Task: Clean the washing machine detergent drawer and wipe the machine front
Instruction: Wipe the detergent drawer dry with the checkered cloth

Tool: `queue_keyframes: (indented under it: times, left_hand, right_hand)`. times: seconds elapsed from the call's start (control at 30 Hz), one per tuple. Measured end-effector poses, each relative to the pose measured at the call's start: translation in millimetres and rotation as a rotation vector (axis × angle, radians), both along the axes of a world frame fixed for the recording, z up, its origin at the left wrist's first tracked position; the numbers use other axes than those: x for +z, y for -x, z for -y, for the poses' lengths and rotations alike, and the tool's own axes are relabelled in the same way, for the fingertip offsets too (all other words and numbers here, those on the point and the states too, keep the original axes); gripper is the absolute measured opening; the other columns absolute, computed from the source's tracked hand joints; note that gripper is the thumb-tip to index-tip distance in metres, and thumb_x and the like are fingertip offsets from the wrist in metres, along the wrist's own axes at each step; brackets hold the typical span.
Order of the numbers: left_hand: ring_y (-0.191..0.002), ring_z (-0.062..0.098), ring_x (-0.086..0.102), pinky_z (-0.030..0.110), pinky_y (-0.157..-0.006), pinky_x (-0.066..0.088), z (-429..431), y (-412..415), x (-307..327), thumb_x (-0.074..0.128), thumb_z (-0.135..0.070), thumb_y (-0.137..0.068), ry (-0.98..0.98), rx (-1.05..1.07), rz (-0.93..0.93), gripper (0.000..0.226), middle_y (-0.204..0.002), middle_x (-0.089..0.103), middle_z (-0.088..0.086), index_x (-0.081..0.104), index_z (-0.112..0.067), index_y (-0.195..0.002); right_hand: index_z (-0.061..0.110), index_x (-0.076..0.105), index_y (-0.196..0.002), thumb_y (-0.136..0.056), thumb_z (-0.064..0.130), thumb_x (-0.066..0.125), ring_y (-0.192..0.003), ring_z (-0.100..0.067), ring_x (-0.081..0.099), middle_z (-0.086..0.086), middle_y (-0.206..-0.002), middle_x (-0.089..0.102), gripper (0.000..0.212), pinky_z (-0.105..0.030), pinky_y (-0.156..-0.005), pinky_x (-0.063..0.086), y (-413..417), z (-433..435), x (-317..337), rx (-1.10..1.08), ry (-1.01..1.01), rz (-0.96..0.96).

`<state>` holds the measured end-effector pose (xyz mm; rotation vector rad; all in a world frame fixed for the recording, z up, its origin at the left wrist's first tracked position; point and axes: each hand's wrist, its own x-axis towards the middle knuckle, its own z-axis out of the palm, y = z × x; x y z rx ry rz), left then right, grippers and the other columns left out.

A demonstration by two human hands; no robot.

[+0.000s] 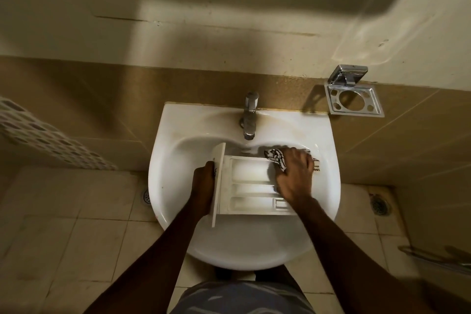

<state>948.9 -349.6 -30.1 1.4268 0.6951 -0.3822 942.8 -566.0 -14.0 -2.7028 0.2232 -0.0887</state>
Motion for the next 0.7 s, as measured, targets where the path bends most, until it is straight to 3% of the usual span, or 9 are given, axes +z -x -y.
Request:
queue_keyframes:
  times: [0.07, 0.23, 0.37, 0.5, 0.57, 0.6, 0.63, 0.67, 0.7]
  left_hand:
    - [-0.049, 0.019, 0.051, 0.03, -0.058, 0.044, -0.6, -0.1, -0.5, 0.043, -0.024, -0.097, 0.006, -0.01, -0.007, 0.039, -0.051, 0.054, 0.001, 0.057, -0.009, -0.064]
    - [-0.059, 0.027, 0.055, 0.034, -0.063, 0.045, -1.0, -0.6, -0.5, 0.044, -0.023, -0.098, 0.031, 0.023, 0.009, 0.037, -0.061, 0.056, 0.011, 0.061, -0.004, -0.071]
    - [-0.054, 0.024, 0.052, 0.034, -0.061, 0.044, -1.2, 0.5, -0.3, 0.045, -0.025, -0.095, 0.017, -0.007, -0.011, 0.033, -0.059, 0.054, 0.009, 0.06, -0.003, -0.076]
    - [-0.061, 0.024, 0.048, 0.038, -0.065, 0.042, -1.3, -0.4, -1.5, 0.045, -0.027, -0.092, 0.012, -0.013, -0.015, 0.029, -0.061, 0.05, 0.008, 0.059, -0.007, -0.076]
    - [-0.057, 0.023, 0.049, 0.036, -0.064, 0.042, -2.1, -2.0, -3.1, 0.045, -0.026, -0.094, 0.006, -0.01, -0.022, 0.032, -0.058, 0.052, 0.006, 0.057, -0.005, -0.073]
    - [-0.055, 0.023, 0.049, 0.035, -0.064, 0.042, -1.7, -3.2, -3.9, 0.044, -0.026, -0.095, 0.01, -0.01, -0.028, 0.032, -0.056, 0.051, 0.005, 0.056, -0.006, -0.072]
    - [-0.054, 0.022, 0.048, 0.034, -0.063, 0.041, -1.7, -4.4, -5.6, 0.044, -0.026, -0.095, 0.012, -0.008, -0.034, 0.032, -0.056, 0.05, 0.004, 0.054, -0.006, -0.071]
    - [-0.054, 0.021, 0.047, 0.033, -0.063, 0.04, -2.2, -5.2, -7.3, 0.044, -0.026, -0.095, 0.012, -0.005, -0.039, 0.032, -0.056, 0.049, 0.004, 0.052, -0.007, -0.07]
    - [-0.053, 0.021, 0.046, 0.032, -0.062, 0.04, -2.5, -6.0, -7.9, 0.044, -0.026, -0.095, 0.013, -0.003, -0.046, 0.032, -0.056, 0.048, 0.003, 0.051, -0.008, -0.069]
  right_hand:
    - [0.009, 0.06, -0.118, -0.076, 0.03, 0.053, -0.115, -0.036, 0.052, -0.014, -0.114, 0.064, 0.048, -0.043, -0.11, 0.024, -0.6, -38.3, 4.2, -0.048, -0.051, 0.064]
    - [0.013, 0.06, -0.111, -0.075, 0.021, 0.07, -0.102, -0.03, 0.058, -0.007, -0.104, 0.065, 0.038, -0.044, -0.103, 0.036, -6.9, -105.7, 9.7, 0.154, -0.047, 0.121]
    - [0.019, 0.056, -0.124, -0.073, 0.017, 0.068, -0.109, -0.026, 0.055, -0.002, -0.114, 0.063, 0.053, -0.04, -0.102, 0.034, 0.1, -53.1, 2.4, 0.323, 0.015, 0.127]
    - [0.018, 0.053, -0.13, -0.077, 0.02, 0.061, -0.119, -0.028, 0.048, -0.004, -0.123, 0.06, 0.054, -0.04, -0.108, 0.023, 5.3, 14.4, -2.3, 0.233, 0.005, 0.022]
    - [0.013, 0.057, -0.129, -0.086, 0.016, 0.057, -0.122, -0.031, 0.049, -0.009, -0.124, 0.062, 0.043, -0.042, -0.111, 0.025, 2.4, 21.3, 0.1, 0.17, -0.172, -0.022]
    - [0.01, 0.06, -0.127, -0.091, 0.012, 0.057, -0.119, -0.031, 0.052, -0.011, -0.122, 0.064, 0.036, -0.042, -0.109, 0.033, 2.2, 18.8, 8.6, 0.075, -0.349, -0.012]
    - [0.007, 0.062, -0.124, -0.094, 0.01, 0.057, -0.109, -0.026, 0.06, -0.011, -0.113, 0.067, 0.03, -0.037, -0.099, 0.045, 1.8, 13.6, 21.1, -0.057, -0.575, 0.002]
    - [0.006, 0.063, -0.122, -0.097, 0.01, 0.055, -0.092, -0.018, 0.066, -0.008, -0.101, 0.069, 0.026, -0.027, -0.08, 0.053, 1.9, 7.4, 33.8, -0.198, -0.847, 0.013]
    - [0.003, 0.063, -0.121, -0.099, 0.015, 0.053, -0.072, -0.014, 0.066, -0.008, -0.09, 0.068, 0.027, -0.022, -0.059, 0.053, 3.1, 0.2, 44.7, -0.319, -1.133, 0.014]
